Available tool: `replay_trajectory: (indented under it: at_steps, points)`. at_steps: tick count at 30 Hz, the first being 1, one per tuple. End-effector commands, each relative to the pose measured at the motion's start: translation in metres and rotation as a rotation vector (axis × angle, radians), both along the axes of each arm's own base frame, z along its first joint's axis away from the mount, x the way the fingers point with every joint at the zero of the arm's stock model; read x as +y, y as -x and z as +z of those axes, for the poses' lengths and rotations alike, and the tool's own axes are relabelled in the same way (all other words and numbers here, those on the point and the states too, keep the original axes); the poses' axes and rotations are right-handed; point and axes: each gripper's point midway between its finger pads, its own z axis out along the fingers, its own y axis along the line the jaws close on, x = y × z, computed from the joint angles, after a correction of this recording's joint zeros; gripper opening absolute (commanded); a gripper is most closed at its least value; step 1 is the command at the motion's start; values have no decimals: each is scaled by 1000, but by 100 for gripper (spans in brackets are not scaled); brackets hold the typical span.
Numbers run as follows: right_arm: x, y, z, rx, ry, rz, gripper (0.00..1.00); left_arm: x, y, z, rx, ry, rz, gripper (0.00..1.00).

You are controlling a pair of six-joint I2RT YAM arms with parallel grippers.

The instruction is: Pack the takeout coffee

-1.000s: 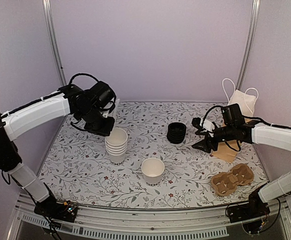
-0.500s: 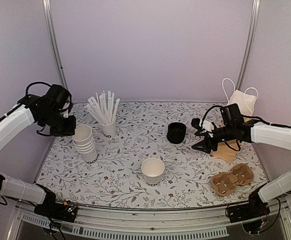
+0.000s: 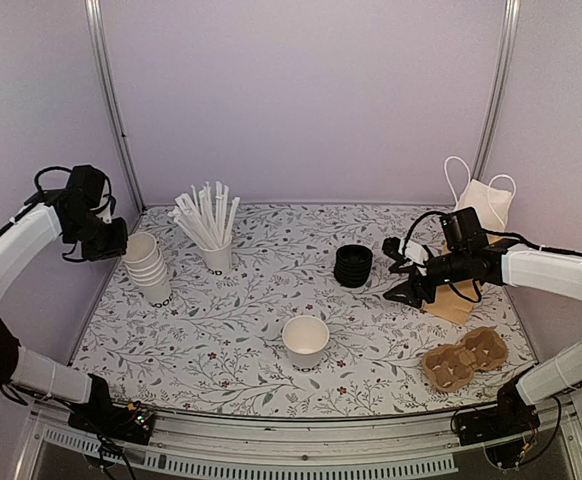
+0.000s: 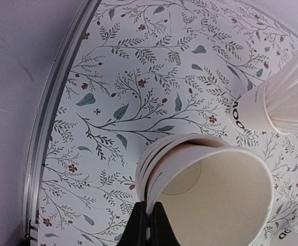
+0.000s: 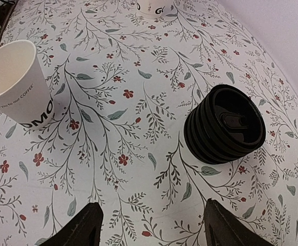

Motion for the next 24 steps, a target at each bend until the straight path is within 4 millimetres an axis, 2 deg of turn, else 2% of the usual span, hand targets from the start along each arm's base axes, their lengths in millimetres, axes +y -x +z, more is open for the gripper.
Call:
replay_trajectory:
  at_steps: [1, 5, 8, 12, 18, 22, 24]
  points:
    - [2, -4, 7, -5, -6, 7, 71, 12, -34, 8, -83, 5, -3, 0]
    - [1, -5, 4, 4, 1, 7, 71, 29, -57, 11, -117, 0, 33, 0]
    - [2, -5, 2, 9, 4, 8, 71, 34, -75, 19, -136, 0, 30, 0]
    - [1, -6, 0, 15, 10, 6, 71, 37, -92, 23, -144, -1, 29, 0]
    - [1, -7, -4, 22, 18, 2, 71, 31, -112, 18, -134, 51, 8, 0]
    - [1, -6, -5, 26, 20, 3, 71, 32, -115, 20, -142, 49, 14, 9]
    - [1, -6, -5, 29, 20, 4, 71, 33, -114, 22, -142, 42, 17, 19]
